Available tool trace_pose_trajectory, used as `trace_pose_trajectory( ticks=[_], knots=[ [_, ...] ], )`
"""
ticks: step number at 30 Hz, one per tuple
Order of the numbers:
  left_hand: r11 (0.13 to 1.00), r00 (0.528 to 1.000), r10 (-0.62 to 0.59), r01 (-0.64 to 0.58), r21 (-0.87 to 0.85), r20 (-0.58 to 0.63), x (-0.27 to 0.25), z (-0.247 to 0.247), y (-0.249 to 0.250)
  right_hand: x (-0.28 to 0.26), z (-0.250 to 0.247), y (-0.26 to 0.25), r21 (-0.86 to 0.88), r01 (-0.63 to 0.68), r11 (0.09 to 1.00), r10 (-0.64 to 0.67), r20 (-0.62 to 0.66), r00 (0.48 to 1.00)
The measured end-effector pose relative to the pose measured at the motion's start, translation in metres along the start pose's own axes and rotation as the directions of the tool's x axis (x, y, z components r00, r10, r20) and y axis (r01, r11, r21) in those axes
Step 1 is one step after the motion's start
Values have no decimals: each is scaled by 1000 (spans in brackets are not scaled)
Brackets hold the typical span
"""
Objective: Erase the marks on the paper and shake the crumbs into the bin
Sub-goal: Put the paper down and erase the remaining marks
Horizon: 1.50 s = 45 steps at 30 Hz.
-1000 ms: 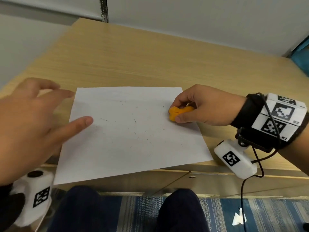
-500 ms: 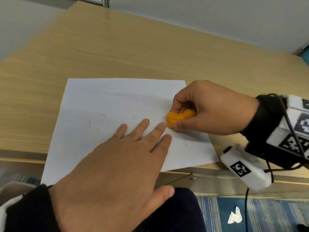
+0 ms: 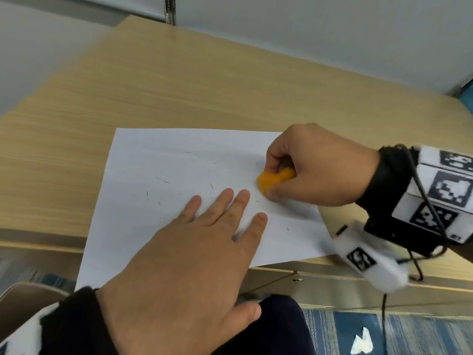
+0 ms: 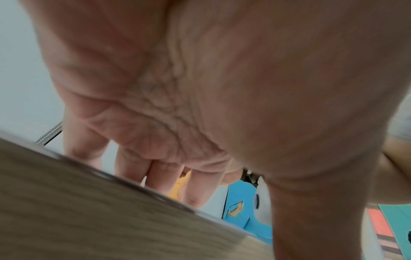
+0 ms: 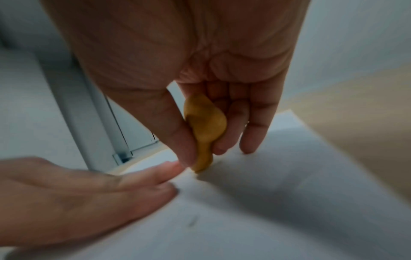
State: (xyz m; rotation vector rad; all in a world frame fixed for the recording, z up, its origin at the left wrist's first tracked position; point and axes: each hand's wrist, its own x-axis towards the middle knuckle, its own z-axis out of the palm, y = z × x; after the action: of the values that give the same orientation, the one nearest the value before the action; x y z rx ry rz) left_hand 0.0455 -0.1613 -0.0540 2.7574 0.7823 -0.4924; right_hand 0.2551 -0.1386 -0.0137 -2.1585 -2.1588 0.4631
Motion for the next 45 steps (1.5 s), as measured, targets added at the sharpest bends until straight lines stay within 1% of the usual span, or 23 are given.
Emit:
trace_pose_trajectory(
  ticks=[2,5,6,9,10,13,14,15,16,18,19,21,22,29,33,36,38,39,42,45],
  knots=[
    [1000,1000,5,-5,-5,-14,1,2,0,-1,2,-3,13,0,1000,0,26,1000],
    [1000,999,2,-3,-29,-48,0,5,0,2,-2,2,-25,-39,999,37,-66,997],
    [999,998,4,-6,-34,-62,0,5,0,1,-2,2,-28,-30,999,28,-63,998],
    [999,998,15,-17,-33,-67,2,5,-1,-4,3,-6,-9,18,1000,-18,36,999],
    [999,998,19,-21,-31,-66,2,5,-1,-2,3,-5,-12,4,1000,-3,22,1000],
    [999,996,23,-27,-35,-92,0,5,0,11,-9,8,-70,-93,993,88,-62,994],
    [999,995,25,-28,-34,-95,-2,4,-1,14,-14,12,-47,-120,992,116,-74,990],
    [999,996,27,-31,-38,-91,-3,3,-1,16,-19,15,35,-146,989,148,-86,985],
    [998,996,30,-34,-44,-84,-5,2,-1,16,-24,19,162,-166,973,184,-99,978],
    [998,996,42,-46,-50,-83,-6,1,-2,12,-34,25,410,-189,892,256,-115,960],
    [997,995,47,-52,-52,-87,-7,1,-3,8,-38,28,503,-205,839,290,-96,952],
    [997,994,55,-60,-55,-95,-9,1,-4,-1,-40,31,627,-236,742,324,-28,946],
    [996,994,57,-63,-57,-90,-10,2,-5,-5,-38,33,655,-247,714,325,3,946],
    [998,998,51,-53,-35,-43,-13,1,-3,-18,-25,34,665,-236,709,273,49,961],
    [996,998,60,-62,-59,-35,-12,-3,-4,-17,-13,29,616,-213,758,230,54,972],
    [992,990,97,-104,-69,-107,-18,-3,-8,-16,-9,25,638,-187,747,204,49,978],
    [991,983,96,-108,-74,-154,-24,-1,-14,-16,-8,21,645,-158,748,178,34,983],
    [991,984,87,-101,-85,-157,-26,-1,-17,-16,-7,21,636,-145,758,168,24,985],
    [991,993,72,-82,-105,-97,-31,1,-22,-14,-6,19,619,-142,772,159,28,987],
    [987,992,106,-113,-114,-64,-31,0,-18,-15,-6,16,581,-139,802,136,50,989]
  ],
)
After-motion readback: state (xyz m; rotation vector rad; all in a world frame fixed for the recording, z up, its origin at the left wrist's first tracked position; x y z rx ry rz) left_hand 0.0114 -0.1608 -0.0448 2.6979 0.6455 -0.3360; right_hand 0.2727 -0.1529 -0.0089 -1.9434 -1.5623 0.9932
